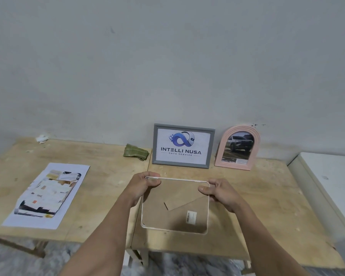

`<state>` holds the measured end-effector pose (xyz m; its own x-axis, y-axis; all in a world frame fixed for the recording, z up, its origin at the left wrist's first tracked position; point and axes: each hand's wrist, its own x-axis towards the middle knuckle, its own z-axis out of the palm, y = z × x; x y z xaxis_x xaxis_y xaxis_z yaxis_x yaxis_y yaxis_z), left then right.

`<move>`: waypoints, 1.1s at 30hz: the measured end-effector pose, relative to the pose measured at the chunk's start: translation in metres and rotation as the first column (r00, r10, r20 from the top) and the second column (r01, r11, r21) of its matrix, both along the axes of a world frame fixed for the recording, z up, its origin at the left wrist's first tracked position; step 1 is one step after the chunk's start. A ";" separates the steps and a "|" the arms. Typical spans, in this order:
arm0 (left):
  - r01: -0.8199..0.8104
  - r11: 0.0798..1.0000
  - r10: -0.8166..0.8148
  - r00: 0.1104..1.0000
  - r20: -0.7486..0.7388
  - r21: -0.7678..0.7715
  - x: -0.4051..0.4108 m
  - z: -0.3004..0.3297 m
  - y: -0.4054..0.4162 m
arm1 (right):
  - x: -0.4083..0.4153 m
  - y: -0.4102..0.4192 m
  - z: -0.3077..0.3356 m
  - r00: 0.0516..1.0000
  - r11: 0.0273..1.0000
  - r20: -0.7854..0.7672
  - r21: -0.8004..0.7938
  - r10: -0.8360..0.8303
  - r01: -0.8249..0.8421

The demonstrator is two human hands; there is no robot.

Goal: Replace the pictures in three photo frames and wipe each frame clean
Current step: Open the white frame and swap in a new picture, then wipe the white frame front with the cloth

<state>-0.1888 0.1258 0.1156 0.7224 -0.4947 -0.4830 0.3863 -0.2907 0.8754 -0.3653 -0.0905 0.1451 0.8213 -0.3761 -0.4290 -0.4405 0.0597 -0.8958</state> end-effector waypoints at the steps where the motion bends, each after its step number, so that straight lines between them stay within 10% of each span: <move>1: -0.033 0.998 0.030 0.998 0.063 0.053 0.000 -0.002 -0.002 | 0.004 0.002 0.003 1.000 0.999 0.027 -0.036 -0.006 0.007; 4: -0.075 0.981 0.072 0.997 0.028 0.177 -0.006 0.007 -0.017 | 0.021 0.016 0.008 0.984 0.938 0.138 -0.313 -0.109 0.148; 7: 0.038 0.999 -0.042 0.976 -0.215 -0.022 -0.023 0.038 -0.047 | 0.035 0.042 0.006 0.965 0.759 0.256 -0.617 -0.058 0.209; 12: -0.260 0.964 0.250 0.956 -0.155 -0.047 -0.029 0.051 -0.069 | 0.044 0.059 0.001 0.964 0.624 0.082 -0.775 0.253 -0.098; 14: -0.291 0.956 0.281 0.948 -0.152 -0.045 -0.027 0.053 -0.058 | 0.046 0.045 0.004 0.936 0.665 0.051 -0.718 0.347 -0.208; 19: -0.199 0.976 0.193 0.979 -0.067 -0.087 -0.018 0.059 -0.020 | 0.061 0.004 0.025 0.996 0.831 0.011 -0.550 -0.091 0.082; 25: -0.182 0.980 0.186 0.982 0.037 -0.079 -0.014 0.057 0.027 | 0.091 0.029 0.025 0.997 0.995 0.075 -0.100 0.022 -0.015; 30: -0.276 0.960 0.265 0.952 0.151 0.056 -0.004 0.049 0.076 | 0.117 0.072 0.002 0.991 0.995 0.085 -0.034 0.099 -0.097; 33: -0.350 0.929 0.353 0.936 0.002 -0.118 0.005 0.048 0.103 | 0.133 0.095 -0.005 0.983 0.986 0.076 -0.016 0.169 -0.168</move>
